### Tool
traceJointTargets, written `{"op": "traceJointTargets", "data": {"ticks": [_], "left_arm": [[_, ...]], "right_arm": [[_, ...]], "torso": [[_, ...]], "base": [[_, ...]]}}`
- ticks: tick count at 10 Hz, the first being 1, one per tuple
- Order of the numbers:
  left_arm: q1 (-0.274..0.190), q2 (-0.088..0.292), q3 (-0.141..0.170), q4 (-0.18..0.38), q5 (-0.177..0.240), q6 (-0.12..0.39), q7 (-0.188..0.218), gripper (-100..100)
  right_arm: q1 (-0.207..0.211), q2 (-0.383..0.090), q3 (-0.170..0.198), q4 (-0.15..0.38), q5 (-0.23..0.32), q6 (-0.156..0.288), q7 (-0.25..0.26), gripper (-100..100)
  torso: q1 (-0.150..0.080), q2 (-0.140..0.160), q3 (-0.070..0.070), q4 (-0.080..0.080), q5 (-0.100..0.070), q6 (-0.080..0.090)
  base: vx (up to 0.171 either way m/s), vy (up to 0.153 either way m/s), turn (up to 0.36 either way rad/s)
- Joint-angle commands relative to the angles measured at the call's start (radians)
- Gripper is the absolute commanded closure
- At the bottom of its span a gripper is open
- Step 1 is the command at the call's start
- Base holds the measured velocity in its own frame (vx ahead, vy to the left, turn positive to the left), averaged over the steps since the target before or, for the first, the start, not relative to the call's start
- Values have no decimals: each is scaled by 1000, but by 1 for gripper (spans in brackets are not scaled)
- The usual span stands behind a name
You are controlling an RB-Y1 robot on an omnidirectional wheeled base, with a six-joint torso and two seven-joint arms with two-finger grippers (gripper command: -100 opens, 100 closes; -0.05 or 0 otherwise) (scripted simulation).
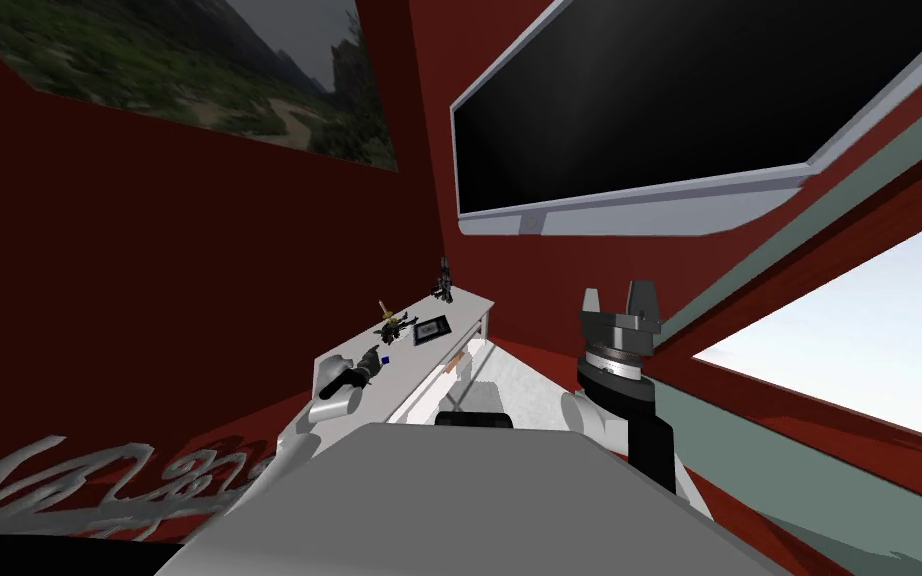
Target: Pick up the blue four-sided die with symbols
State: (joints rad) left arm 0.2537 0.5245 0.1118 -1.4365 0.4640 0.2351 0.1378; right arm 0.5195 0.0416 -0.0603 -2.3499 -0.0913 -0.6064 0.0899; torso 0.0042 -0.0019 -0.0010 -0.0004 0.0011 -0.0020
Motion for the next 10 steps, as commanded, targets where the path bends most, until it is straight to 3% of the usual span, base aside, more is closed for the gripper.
{"op": "traceJointTargets", "data": {"ticks": [1,2,3,4,5,6,9,10], "left_arm": [[-4,22,5,50,20,50,14,-100],[-4,22,5,53,20,55,14,-100],[-15,37,9,92,33,100,24,-100],[-15,37,9,97,33,106,24,-100],[-25,52,13,131,46,149,34,-100],[-25,52,13,139,46,154,34,-100],[-45,79,21,217,69,240,51,-100],[-45,79,21,217,69,246,51,-100]], "right_arm": [[0,0,0,0,0,0,0,0],[0,0,0,0,0,0,0,0],[0,0,0,0,0,0,0,0],[0,0,0,0,0,0,0,0],[0,0,0,0,0,0,0,0],[0,0,0,0,0,0,0,0],[0,0,0,0,0,0,0,0],[0,0,0,0,0,0,0,0]], "torso": [[0,0,0,0,0,0],[0,0,0,0,0,1],[0,0,0,0,0,0],[0,0,0,0,0,1],[0,0,0,0,0,0],[0,-1,0,0,0,1],[0,-1,-1,0,0,0],[0,-2,-1,0,0,1]], "base": [[-8,17,-252],[-7,24,-151],[-12,23,-263],[-9,27,-153],[-6,24,-274],[-3,29,-110],[4,24,-194],[2,27,-112]]}}
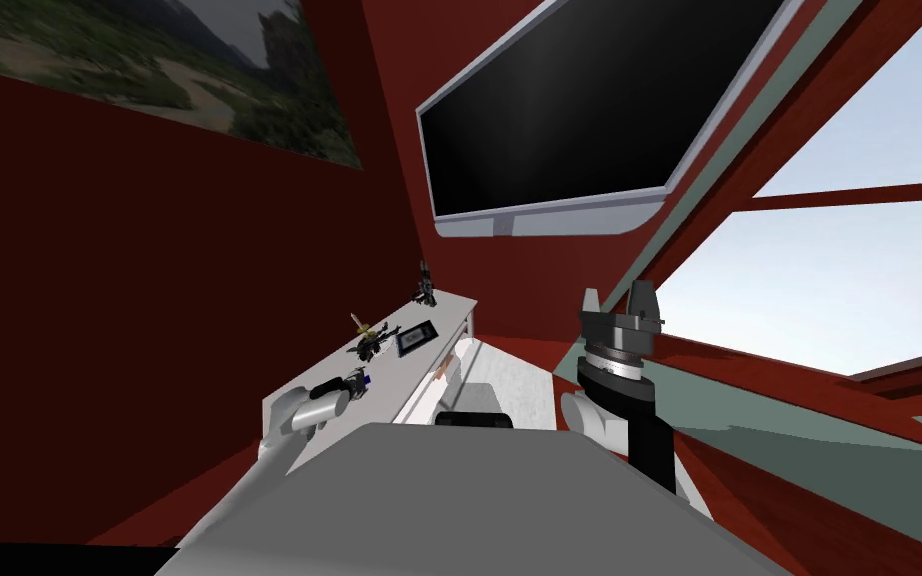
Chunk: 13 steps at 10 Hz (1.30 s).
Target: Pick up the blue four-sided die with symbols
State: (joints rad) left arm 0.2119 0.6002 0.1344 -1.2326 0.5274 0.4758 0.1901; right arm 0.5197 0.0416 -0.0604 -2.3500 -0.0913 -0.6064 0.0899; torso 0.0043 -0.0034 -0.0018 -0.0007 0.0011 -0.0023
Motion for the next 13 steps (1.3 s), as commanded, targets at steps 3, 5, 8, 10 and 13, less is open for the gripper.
{"op": "traceJointTargets", "data": {"ticks": [3,5,8,10,13], "left_arm": [[-21,29,4,83,25,88,13,-100],[-36,52,7,137,40,157,25,-100],[-48,70,8,195,52,217,33,-100],[-56,85,8,234,60,262,39,-100],[-66,101,8,272,69,309,46,-100]], "right_arm": [[0,0,0,0,0,0,0,0],[0,0,0,0,0,0,0,0],[0,0,0,0,0,0,0,0],[0,0,0,0,0,0,0,0],[0,0,0,0,0,0,0,0]], "torso": [[1,0,0,0,0,1],[0,-1,0,0,0,0],[0,-1,0,0,0,0],[1,-1,-1,0,0,0],[0,-1,-1,0,0,0]], "base": [[6,36,-206],[10,32,-201],[10,32,-133],[17,40,-158],[9,29,-94]]}}
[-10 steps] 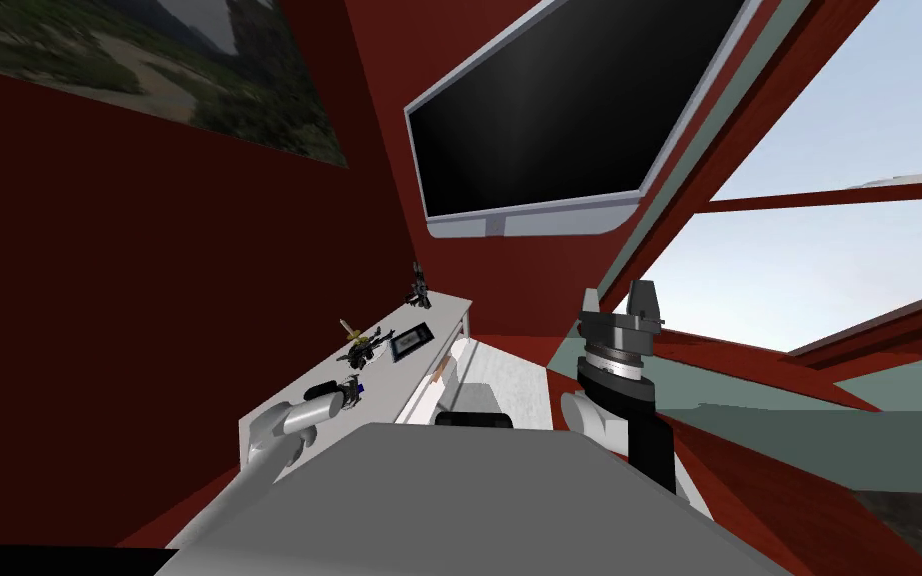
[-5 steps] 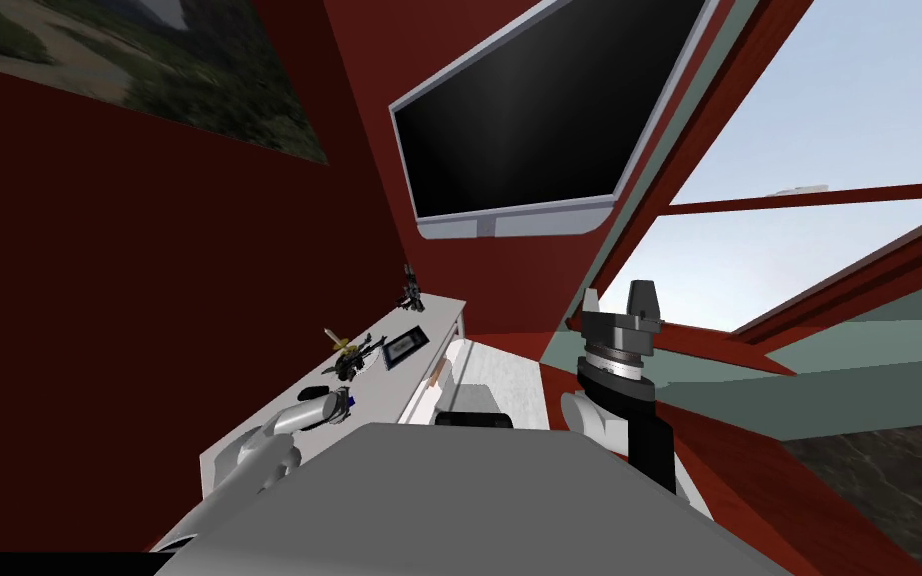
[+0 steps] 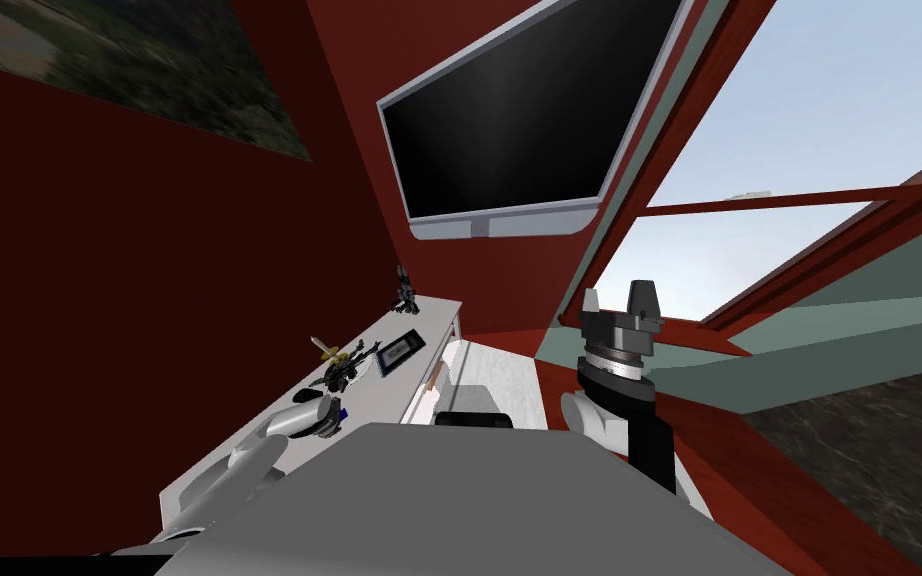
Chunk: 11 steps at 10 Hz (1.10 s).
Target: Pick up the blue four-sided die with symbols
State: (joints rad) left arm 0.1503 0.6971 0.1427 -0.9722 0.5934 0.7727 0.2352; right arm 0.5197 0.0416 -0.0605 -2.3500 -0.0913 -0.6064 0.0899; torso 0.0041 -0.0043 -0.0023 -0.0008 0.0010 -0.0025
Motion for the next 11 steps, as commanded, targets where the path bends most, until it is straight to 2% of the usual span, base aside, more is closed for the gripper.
{"op": "traceJointTargets", "data": {"ticks": [1,2,3,5,6,7,11], "left_arm": [[0,0,0,0,0,0,0,-100],[0,0,0,0,0,5,2,0],[-10,-23,-1,30,-18,-27,-3,-100],[-19,-47,-2,61,-35,-59,-9,-100],[-17,-39,-2,48,-32,-44,-4,-100],[-17,-41,-2,49,-34,-47,-3,100],[-17,-40,-1,49,-34,-47,-2,100]], "right_arm": [[0,0,0,0,0,0,0,0],[0,0,0,0,0,0,0,0],[0,0,0,0,0,0,0,0],[0,0,0,0,0,0,0,0],[0,0,0,0,0,0,0,0],[0,0,0,0,0,0,0,0],[0,0,0,0,0,0,0,0]], "torso": [[0,0,0,0,0,0],[-1,0,0,0,0,0],[-2,0,0,0,0,0],[1,-1,-1,0,0,0],[2,-1,-1,0,1,0],[0,0,0,0,0,0],[-2,0,0,0,0,0]], "base": [[5,14,-21],[0,0,0],[14,29,4],[28,54,2],[11,30,-5],[2,5,-1],[0,0,0]]}}
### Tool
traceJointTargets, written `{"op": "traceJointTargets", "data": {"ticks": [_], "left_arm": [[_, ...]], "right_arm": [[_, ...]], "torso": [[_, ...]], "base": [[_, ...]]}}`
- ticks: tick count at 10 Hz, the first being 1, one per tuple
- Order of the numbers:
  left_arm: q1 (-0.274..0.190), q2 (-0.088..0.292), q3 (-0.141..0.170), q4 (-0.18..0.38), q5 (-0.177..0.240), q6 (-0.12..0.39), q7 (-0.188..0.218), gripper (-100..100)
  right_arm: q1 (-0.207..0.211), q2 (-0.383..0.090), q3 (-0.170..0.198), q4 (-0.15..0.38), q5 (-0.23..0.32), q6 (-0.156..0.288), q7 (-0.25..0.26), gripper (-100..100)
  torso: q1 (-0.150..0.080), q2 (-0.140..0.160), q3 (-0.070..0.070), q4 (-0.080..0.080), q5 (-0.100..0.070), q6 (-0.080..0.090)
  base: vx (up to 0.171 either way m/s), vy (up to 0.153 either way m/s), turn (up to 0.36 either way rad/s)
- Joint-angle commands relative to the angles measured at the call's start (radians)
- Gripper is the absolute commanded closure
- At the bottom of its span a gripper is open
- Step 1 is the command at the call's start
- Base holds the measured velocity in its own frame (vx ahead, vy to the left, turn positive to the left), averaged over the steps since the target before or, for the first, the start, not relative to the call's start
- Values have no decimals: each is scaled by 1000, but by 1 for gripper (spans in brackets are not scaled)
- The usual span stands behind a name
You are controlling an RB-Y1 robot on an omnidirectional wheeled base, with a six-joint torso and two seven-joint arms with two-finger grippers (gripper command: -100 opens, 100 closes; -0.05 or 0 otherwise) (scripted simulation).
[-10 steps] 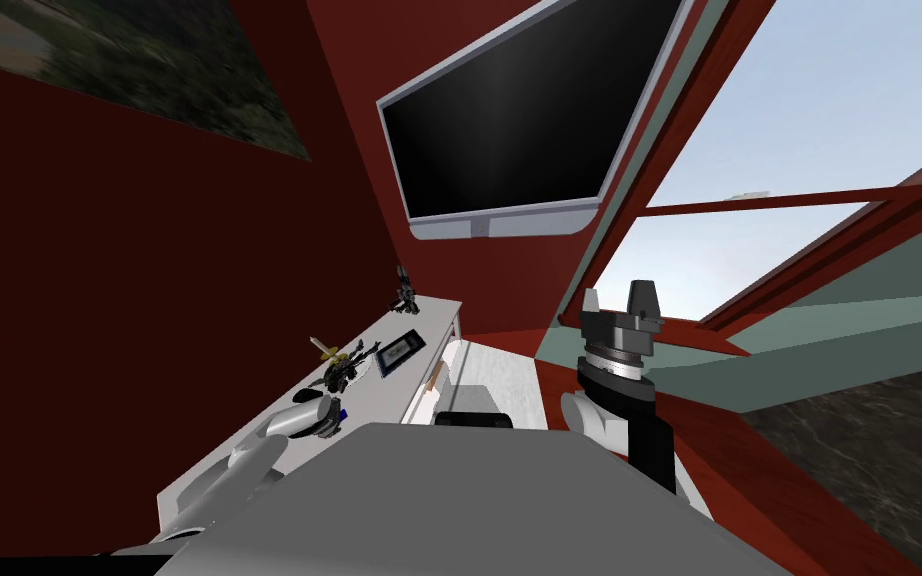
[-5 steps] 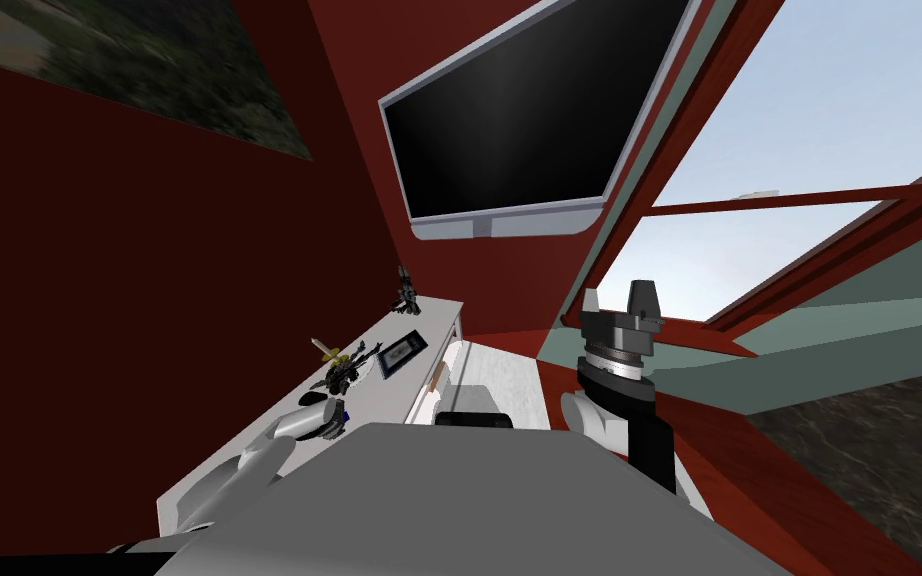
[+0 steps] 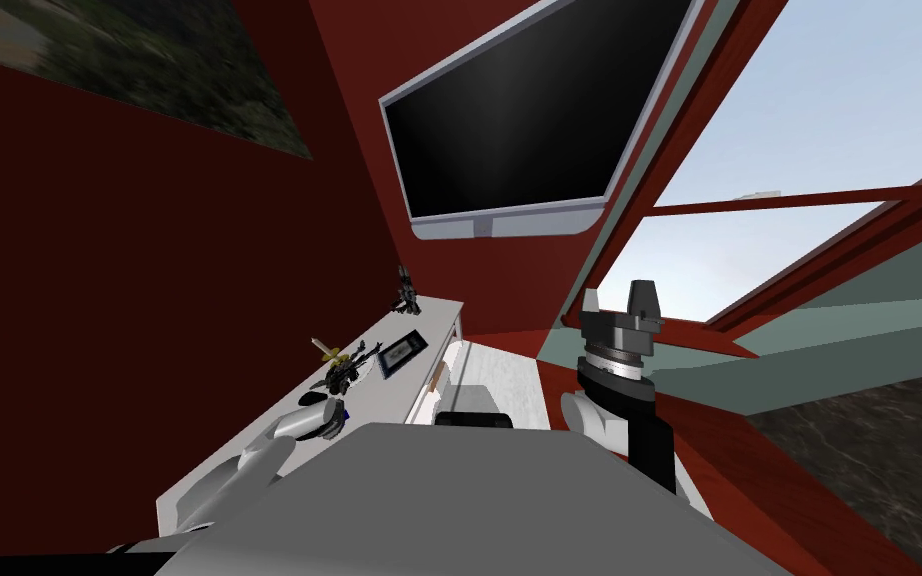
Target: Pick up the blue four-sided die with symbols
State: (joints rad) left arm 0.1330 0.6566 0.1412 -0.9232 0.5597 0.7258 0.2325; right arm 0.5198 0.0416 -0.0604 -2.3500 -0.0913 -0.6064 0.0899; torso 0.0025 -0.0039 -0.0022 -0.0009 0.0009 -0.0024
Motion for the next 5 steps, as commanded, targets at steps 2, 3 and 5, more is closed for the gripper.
{"op": "traceJointTargets", "data": {"ticks": [2,3,5], "left_arm": [[12,27,1,-31,23,32,1,100],[15,36,1,-43,30,45,4,100],[11,31,1,-37,23,38,4,0]], "right_arm": [[0,0,0,0,0,0,0,0],[0,0,0,0,0,0,0,0],[0,0,0,0,0,0,0,0]], "torso": [[0,0,0,0,0,0],[-3,1,1,0,-1,0],[-2,2,1,0,-1,0]], "base": [[-13,-23,-4],[-40,-59,0],[-8,-11,2]]}}
